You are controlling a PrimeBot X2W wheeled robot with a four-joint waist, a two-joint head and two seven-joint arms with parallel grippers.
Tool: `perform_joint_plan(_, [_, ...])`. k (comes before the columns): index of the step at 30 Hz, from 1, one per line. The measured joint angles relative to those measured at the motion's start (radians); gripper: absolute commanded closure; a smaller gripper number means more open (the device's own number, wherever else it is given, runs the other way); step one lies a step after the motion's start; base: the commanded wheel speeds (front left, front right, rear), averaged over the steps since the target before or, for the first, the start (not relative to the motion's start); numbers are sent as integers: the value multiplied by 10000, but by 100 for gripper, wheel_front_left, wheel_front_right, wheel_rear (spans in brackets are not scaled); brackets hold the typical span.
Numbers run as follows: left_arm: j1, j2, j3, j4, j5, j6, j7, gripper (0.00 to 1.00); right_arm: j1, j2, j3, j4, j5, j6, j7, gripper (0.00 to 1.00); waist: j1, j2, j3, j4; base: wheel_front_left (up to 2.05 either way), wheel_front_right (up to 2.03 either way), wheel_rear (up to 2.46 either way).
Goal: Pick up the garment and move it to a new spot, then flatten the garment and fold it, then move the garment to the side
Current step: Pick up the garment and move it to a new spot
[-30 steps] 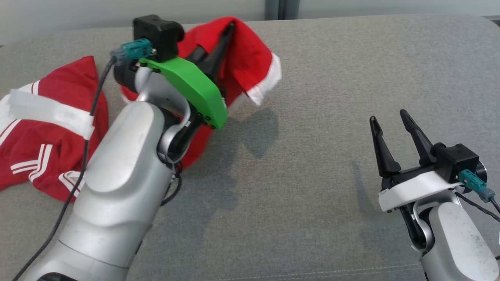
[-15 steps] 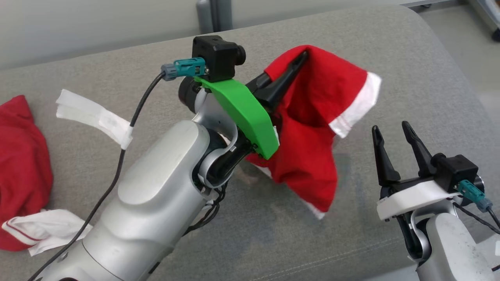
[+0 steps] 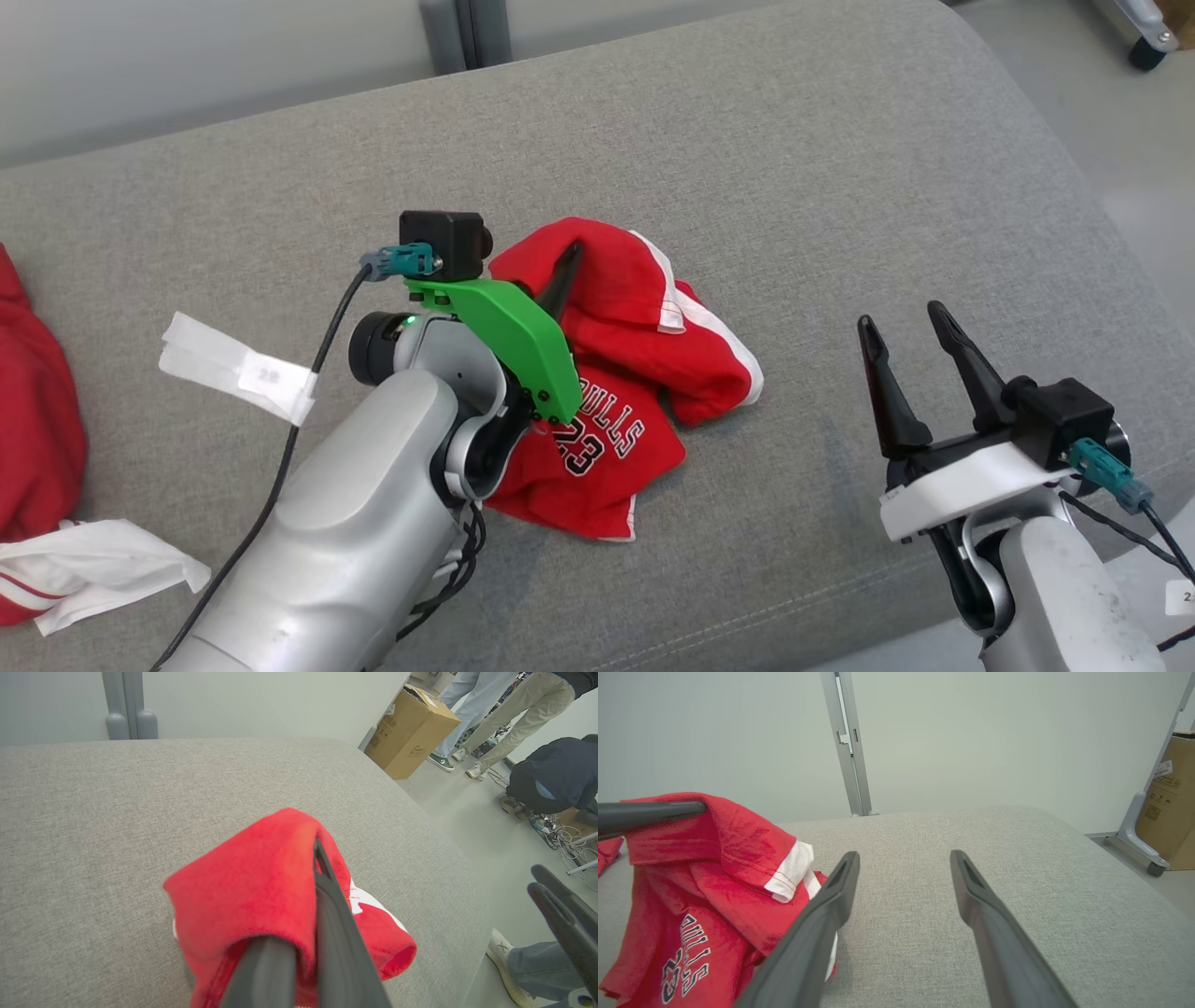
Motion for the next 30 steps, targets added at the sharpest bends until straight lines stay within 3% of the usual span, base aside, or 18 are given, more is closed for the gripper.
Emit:
perform_joint_plan(5, [146,25,-98,466,-94,0,-81,100,-267,13,290,-50,-25,40,0,0,0,0,10,89,0,0,0])
perform_joint_plan(7, [153,29,-121,587,-186,0,-136,82,-267,17,439,-19,-67,42,0,0,0,0,2,133,0,0,0])
perform_joint_plan(8, [154,25,-127,673,-222,0,-201,80,-267,17,527,-8,-119,42,0,0,0,0,-4,159,0,0,0])
perform_joint_plan(11, [157,19,54,1026,-236,90,-491,98,-266,12,819,75,-180,44,0,0,0,0,-30,232,0,0,0])
perform_joint_plan(17, [113,15,686,1850,-201,196,-1064,100,-260,21,1511,167,-211,130,0,0,0,0,-38,341,0,0,0])
perform_joint_plan(18, [99,2,771,1990,-201,196,-1152,96,-258,21,1616,196,-234,130,0,0,0,0,-36,359,0,0,0])
perform_joint_plan(19, [80,0,849,2119,-201,213,-1191,81,-250,19,1735,211,-259,130,0,0,0,0,-34,380,0,0,0])
perform_joint_plan(20, [54,2,894,2220,-201,224,-1208,60,-230,21,1847,230,-280,130,0,0,0,0,-26,407,0,0,0])
perform_joint_plan(21, [23,2,920,2345,-201,224,-1269,10,-205,19,1967,261,-284,130,0,0,0,0,-16,439,0,0,0])
perform_joint_plan(22, [22,0,938,2431,-203,226,-1275,0,-179,13,2127,301,-297,130,0,0,0,-1,-3,474,0,0,0])
perform_joint_plan(30, [34,-8,922,2635,-520,226,-1455,0,195,-27,3346,663,-370,132,0,0,0,0,94,775,0,0,0])
